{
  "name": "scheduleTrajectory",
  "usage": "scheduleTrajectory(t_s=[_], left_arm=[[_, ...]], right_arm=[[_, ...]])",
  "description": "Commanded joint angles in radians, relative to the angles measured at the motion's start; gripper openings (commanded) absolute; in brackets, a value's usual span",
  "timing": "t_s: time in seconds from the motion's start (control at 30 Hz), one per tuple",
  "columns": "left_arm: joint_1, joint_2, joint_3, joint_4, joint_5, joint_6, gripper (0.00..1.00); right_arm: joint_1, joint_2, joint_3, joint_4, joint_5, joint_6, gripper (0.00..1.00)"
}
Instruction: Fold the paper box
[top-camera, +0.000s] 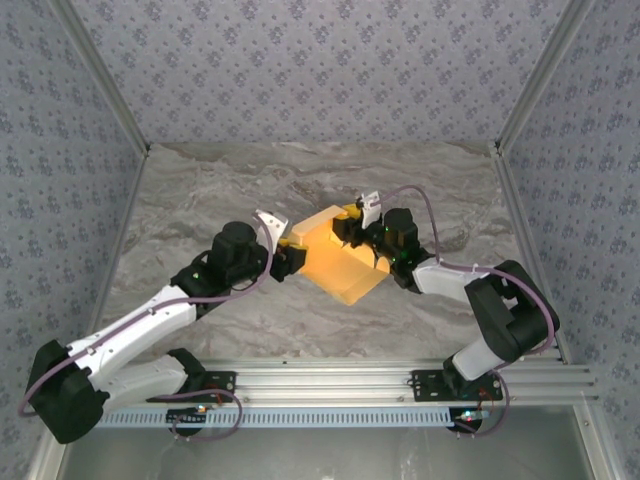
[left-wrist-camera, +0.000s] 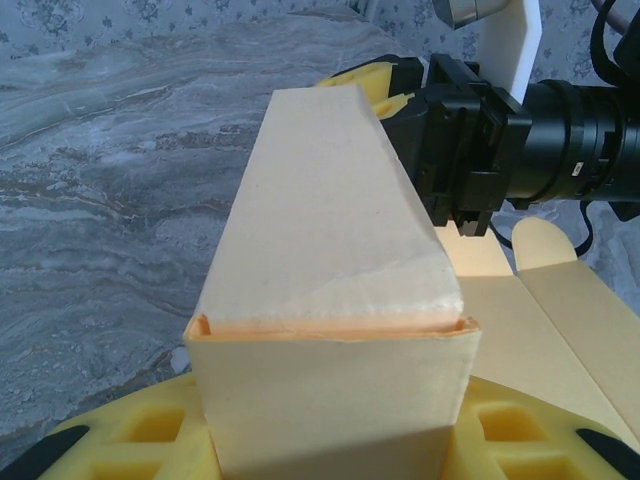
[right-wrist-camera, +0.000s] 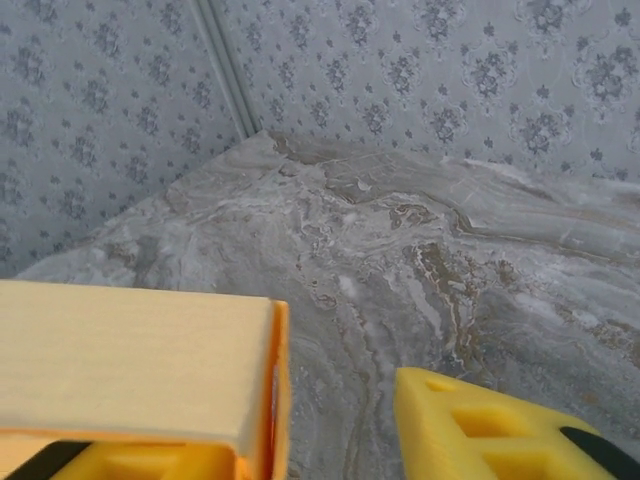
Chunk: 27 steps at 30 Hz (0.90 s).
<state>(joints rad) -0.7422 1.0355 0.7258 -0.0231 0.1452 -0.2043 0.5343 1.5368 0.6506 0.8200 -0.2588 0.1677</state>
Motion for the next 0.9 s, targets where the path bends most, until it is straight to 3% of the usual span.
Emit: scheduleTrajectory(t_s=[0.0,0.17,0.53,0.6,0.67,0.8,0.87], left_arm=[[-0.019,0.0,0.033,-0.032,0.066,0.024,0.32],[-0.018,0.001,0.039,-0.042,0.077,0.034,0.32],[-0.019,-0.008,0.04,-0.04,0.07,0.028,0.32],[-0.019,-0.012,0.035,-0.041,0.05,0.028,0.32],[-0.018,-0.019,0.034,-0.051,0.02,0.029,0.32],[-0.01,-0.043,0.052,-0.12,0.002,0.052,0.34],[-0.001,-0.058,0.058,-0.15,0.004,0.077,0.34]], right_arm=[[-0.012,-0.019,-0.009,0.048,-0.012,-0.016,0.25],[-0.016,-0.006,-0.016,0.065,-0.026,-0.008,0.0],[-0.017,0.0,-0.052,0.069,0.074,0.034,0.0],[-0.016,0.003,-0.049,0.06,0.029,0.034,0.2],[-0.033,-0.011,-0.063,0.097,-0.074,0.007,0.32],[-0.11,-0.094,-0.048,-0.038,-0.341,-0.117,0.4],[-0.144,-0.135,-0.04,-0.132,-0.498,-0.198,0.49]])
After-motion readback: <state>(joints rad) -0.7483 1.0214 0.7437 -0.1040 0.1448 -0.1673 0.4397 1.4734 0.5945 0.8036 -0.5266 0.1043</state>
